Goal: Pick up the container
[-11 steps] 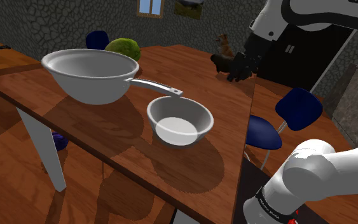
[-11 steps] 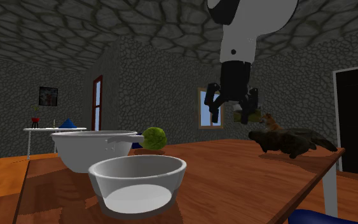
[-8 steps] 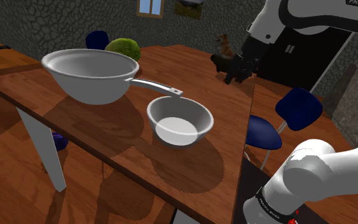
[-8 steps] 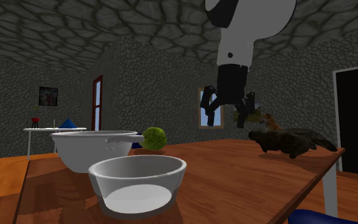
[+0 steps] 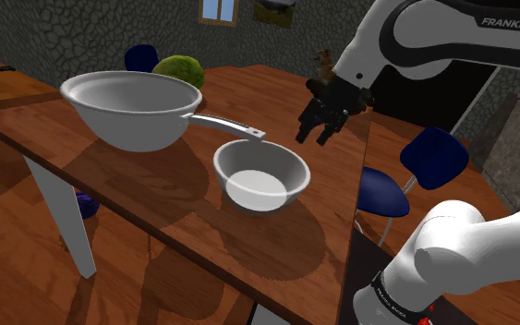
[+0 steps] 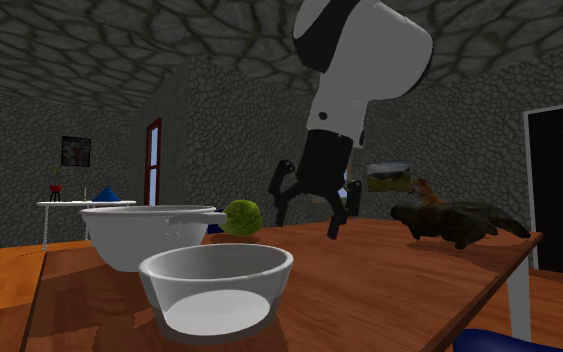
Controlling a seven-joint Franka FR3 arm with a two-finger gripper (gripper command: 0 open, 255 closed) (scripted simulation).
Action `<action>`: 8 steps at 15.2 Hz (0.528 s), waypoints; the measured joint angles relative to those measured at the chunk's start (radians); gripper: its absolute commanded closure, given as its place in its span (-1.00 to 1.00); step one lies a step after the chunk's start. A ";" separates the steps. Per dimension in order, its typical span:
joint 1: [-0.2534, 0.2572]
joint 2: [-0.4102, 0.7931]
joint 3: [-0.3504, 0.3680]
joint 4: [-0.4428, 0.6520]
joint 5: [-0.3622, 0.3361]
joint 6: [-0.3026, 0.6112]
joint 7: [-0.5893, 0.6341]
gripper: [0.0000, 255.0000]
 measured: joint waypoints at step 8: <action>0.039 0.014 0.024 -0.098 0.105 0.116 0.021 -1.00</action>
